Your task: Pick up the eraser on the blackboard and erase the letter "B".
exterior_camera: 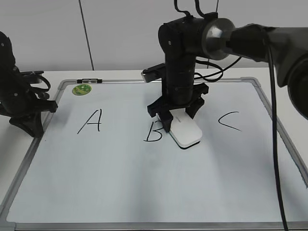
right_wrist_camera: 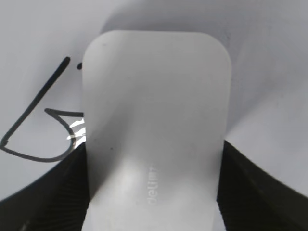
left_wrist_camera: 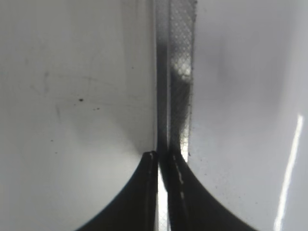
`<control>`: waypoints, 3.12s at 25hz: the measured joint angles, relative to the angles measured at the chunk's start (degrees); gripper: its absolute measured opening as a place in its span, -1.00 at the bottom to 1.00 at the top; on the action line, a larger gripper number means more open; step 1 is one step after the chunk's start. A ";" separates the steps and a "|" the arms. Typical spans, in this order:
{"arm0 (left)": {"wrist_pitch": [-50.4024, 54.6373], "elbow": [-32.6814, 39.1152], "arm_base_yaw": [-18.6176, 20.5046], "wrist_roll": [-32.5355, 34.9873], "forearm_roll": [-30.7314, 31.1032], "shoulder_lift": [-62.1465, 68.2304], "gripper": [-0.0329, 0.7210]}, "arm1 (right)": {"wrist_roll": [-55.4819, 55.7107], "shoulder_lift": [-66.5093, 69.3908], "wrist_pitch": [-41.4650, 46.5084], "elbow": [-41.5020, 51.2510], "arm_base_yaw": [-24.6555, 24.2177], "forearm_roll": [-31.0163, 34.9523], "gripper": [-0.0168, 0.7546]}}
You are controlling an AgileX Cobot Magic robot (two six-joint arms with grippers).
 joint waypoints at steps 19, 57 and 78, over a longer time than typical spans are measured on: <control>0.00 0.00 0.00 0.00 0.10 0.00 -0.86 | 0.00 0.34 -0.81 -0.23 8.50 1.81 0.43; 0.09 0.00 0.00 -0.22 0.81 0.00 -0.86 | 10.52 -8.70 -1.31 0.61 -0.01 -12.34 0.42; 0.09 0.00 0.00 -0.22 0.94 0.00 -0.86 | 10.80 -34.91 -11.30 36.54 -14.97 -7.60 0.42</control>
